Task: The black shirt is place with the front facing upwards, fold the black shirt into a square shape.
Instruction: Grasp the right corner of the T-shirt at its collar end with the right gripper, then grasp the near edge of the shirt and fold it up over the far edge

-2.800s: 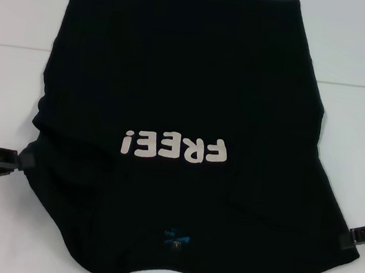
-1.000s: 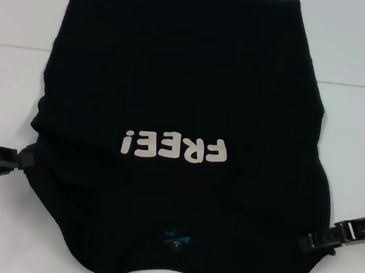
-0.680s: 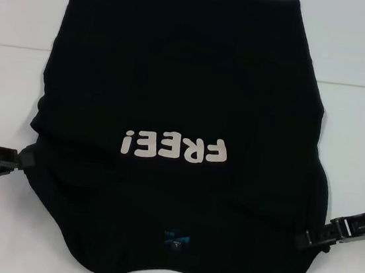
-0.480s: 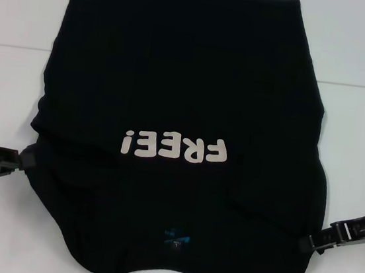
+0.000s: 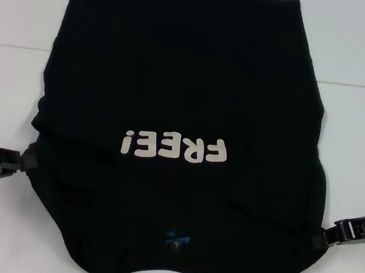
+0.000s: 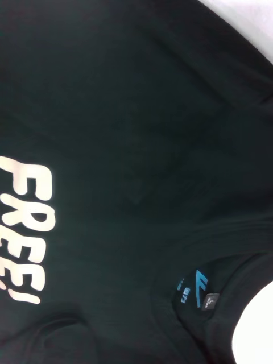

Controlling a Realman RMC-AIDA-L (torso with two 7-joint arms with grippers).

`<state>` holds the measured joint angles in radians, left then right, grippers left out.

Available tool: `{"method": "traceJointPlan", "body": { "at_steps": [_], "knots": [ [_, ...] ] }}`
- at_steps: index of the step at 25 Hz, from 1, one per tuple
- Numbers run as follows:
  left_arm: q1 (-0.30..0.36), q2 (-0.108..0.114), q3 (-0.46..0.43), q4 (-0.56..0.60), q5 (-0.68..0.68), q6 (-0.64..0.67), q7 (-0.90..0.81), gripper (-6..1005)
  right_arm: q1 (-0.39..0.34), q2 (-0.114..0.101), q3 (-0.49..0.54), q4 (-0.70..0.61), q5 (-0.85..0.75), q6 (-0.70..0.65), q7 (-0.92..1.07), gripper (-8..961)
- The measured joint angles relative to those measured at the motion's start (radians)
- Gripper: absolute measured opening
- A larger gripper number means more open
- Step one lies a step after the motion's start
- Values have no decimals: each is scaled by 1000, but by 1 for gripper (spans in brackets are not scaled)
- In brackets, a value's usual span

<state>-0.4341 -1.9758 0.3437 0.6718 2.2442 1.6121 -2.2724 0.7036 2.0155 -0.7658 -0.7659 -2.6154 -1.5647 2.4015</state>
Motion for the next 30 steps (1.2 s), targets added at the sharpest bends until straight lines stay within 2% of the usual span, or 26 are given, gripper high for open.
{"method": "traceJointPlan", "body": {
  "at_steps": [1, 5, 9, 13, 17, 22, 25, 30],
  "knots": [
    [0, 0, 0, 0, 0, 0, 0, 49, -1, -1, 2, -1, 0, 0, 0, 187],
    [4, 3, 8, 1, 3, 30, 16, 51, -7, -3, 28, -7, 0, -33, -14, 130],
    [17, 12, 27, 13, 10, 96, 39, 53, -21, -19, 54, -13, 0, -90, -29, 73],
    [44, 20, 65, 32, 12, 159, 44, 55, -48, -36, 74, -30, 0, -164, -46, 77],
    [90, 14, 91, 82, 20, 238, 45, 56, -86, -45, 111, -72, 0, -241, -55, 81],
    [145, -6, 96, 144, 39, 328, 46, 59, -135, -40, 123, -93, 0, -320, -82, 87],
    [163, -11, 99, 145, 48, 338, 46, 60, -154, -35, 121, -76, -7, -322, -98, 90],
    [128, -8, 97, 120, 42, 358, 51, 62, -156, -34, 146, -41, 13, -324, -130, 95]
  ]
}}
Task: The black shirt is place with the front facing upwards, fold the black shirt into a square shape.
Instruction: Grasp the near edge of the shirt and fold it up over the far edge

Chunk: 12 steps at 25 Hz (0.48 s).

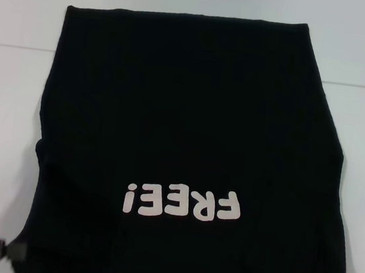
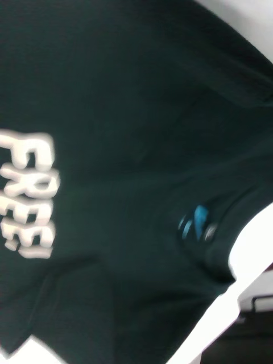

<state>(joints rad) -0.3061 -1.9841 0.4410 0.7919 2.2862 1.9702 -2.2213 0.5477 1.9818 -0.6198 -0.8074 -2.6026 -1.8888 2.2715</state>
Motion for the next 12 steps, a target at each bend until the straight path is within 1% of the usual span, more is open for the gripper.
{"method": "traceJointPlan", "body": {
  "at_steps": [2, 4, 5, 6, 7, 9, 11, 12],
  "knots": [
    [-28, 5, -12, -9, -29, 25, 7, 63, 11, -8, 16, -1, 63, -37, -25, 97],
    [-81, 24, -31, -50, -96, 40, -1, 64, 27, -24, 24, -4, 149, -66, -41, 99],
    [-109, 38, -37, -79, -121, 27, -11, 64, 43, -35, 29, -3, 191, -63, -42, 100],
    [-152, 55, -49, -120, -149, -7, -32, 65, 59, -46, 35, 2, 226, -54, -38, 101],
    [-176, 63, -56, -138, -160, -27, -42, 65, 81, -57, 47, 12, 257, -23, -28, 103],
    [-248, 76, -83, -179, -172, -131, -77, 66, 123, -76, 83, 42, 310, 65, -5, 105],
    [-312, 77, -95, -199, -173, -271, -110, 67, 156, -87, 115, 74, 350, 201, 16, 107],
    [-361, 71, -89, -214, -167, -420, -128, 68, 170, -88, 126, 87, 370, 285, 26, 108]
  ]
}}
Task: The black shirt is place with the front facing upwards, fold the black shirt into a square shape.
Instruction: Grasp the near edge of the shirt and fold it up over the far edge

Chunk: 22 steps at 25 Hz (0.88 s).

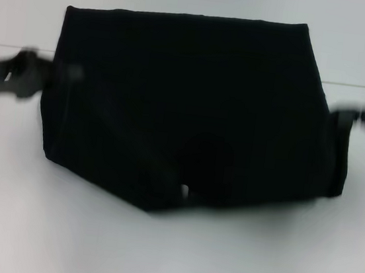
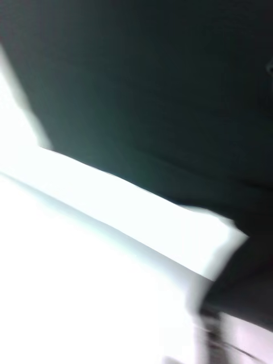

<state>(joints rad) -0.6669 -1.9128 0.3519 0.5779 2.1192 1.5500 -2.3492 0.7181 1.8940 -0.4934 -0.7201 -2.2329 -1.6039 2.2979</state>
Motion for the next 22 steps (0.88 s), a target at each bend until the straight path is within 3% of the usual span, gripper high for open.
{"method": "traceJointPlan", "body": {
  "at_steps": [1, 3, 8, 11, 14, 17, 22],
  "knots": [
    [0, 0, 0, 0, 0, 0, 0, 68, 10, 4, 1, 10, 16, 96, 4, 109],
    [-38, -15, 25, -14, 8, -158, -4, 69, 25, 24, -13, 30, 36, 263, 3, 111],
    [-58, -82, 169, -18, 10, -528, 4, 71, 60, 96, -150, 98, 25, 672, -36, 116],
    [-56, -107, 286, -16, 22, -700, -7, 72, 76, 126, -245, 133, 22, 839, -52, 119],
    [-59, -116, 350, -14, 38, -763, -13, 74, 83, 153, -332, 136, 17, 948, -55, 123],
    [-59, -120, 369, 12, 53, -788, -24, 75, 93, 161, -367, 129, 15, 991, -50, 126],
    [-36, -152, 359, 107, 54, -828, -29, 77, 132, 151, -368, 107, 17, 987, -46, 131]
  ]
}}
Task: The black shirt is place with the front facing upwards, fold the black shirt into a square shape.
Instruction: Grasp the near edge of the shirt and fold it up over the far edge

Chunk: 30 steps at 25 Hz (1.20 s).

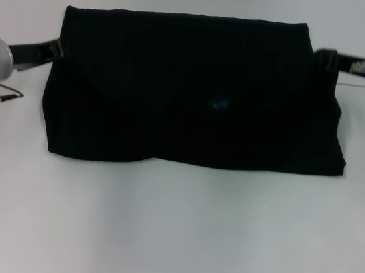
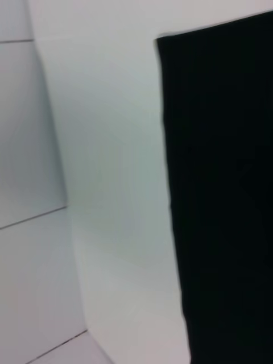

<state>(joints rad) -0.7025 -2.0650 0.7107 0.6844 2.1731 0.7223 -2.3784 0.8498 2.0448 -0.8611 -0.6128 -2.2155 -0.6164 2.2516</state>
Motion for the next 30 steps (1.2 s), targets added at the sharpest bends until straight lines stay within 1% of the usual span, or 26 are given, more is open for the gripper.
{"method": "traceJointPlan", "body": {
  "at_steps": [3, 8, 12, 15, 22, 24, 25, 28, 29, 30],
  "knots": [
    [3, -13, 0, 33, 0, -17, -10, 79, 27, -2, -3, -10, -3, 9, -5, 134],
    [4, -46, 13, 71, 4, -68, -13, 81, 70, -5, -37, -2, -4, 68, -22, 139],
    [-2, -50, 44, 65, 6, -88, -13, 83, 86, -2, -104, 40, -5, 148, -23, 144],
    [-3, -51, 49, 64, 6, -93, -13, 84, 94, 0, -140, 64, -6, 191, -23, 147],
    [-7, -52, 57, 64, 7, -96, 3, 87, 96, 3, -149, 68, -6, 223, -23, 154],
    [-13, -49, 74, 61, 7, -95, 31, 88, 96, 5, -152, 71, -7, 232, -23, 156],
    [-21, -43, 88, 50, 7, -92, 47, 88, 97, 5, -155, 76, -15, 233, -23, 157],
    [-68, -7, 131, -31, 23, -85, 62, 90, 110, 4, -159, 106, -67, 231, -18, 161],
    [-95, 13, 137, -81, 34, -87, 54, 90, 120, 0, -158, 125, -96, 230, -9, 162],
    [-112, 28, 135, -118, 39, -87, 49, 91, 131, -5, -156, 145, -129, 219, 7, 163]
  ]
}}
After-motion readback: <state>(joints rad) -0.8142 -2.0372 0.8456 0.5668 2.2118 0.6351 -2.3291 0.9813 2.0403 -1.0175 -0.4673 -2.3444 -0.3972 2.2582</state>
